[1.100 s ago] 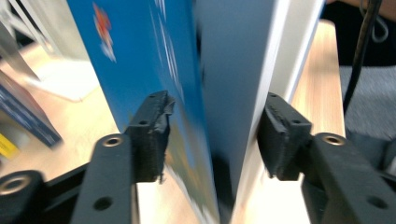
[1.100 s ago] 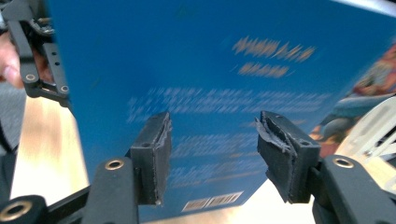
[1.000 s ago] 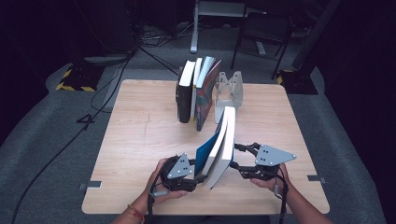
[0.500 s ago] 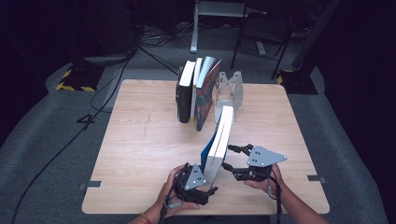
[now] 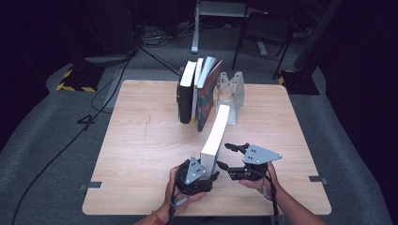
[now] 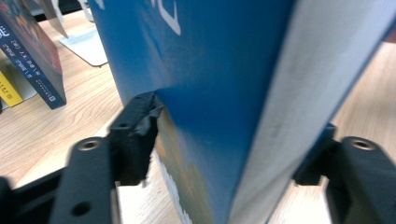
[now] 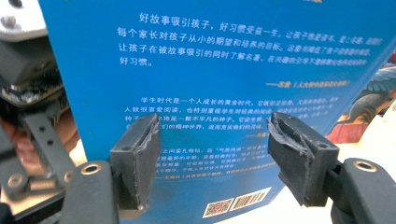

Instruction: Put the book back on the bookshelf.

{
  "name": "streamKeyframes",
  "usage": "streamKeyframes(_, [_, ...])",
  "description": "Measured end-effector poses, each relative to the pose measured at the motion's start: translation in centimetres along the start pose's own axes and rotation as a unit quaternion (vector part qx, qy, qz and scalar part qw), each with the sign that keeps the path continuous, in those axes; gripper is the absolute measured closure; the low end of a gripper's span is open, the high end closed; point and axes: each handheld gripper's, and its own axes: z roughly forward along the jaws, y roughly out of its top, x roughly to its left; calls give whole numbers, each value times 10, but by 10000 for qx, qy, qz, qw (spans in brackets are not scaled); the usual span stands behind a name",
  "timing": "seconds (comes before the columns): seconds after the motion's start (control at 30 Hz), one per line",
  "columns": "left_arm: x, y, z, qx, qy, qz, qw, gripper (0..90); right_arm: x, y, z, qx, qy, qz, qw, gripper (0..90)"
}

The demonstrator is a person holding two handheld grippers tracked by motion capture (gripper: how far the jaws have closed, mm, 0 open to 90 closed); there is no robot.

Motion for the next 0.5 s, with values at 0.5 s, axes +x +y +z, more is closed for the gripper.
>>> streamKeyframes(0.5, [65, -7, -40, 506, -1351, 674, 9872, 593, -31, -20, -12, 172, -276, 40, 9995, 321])
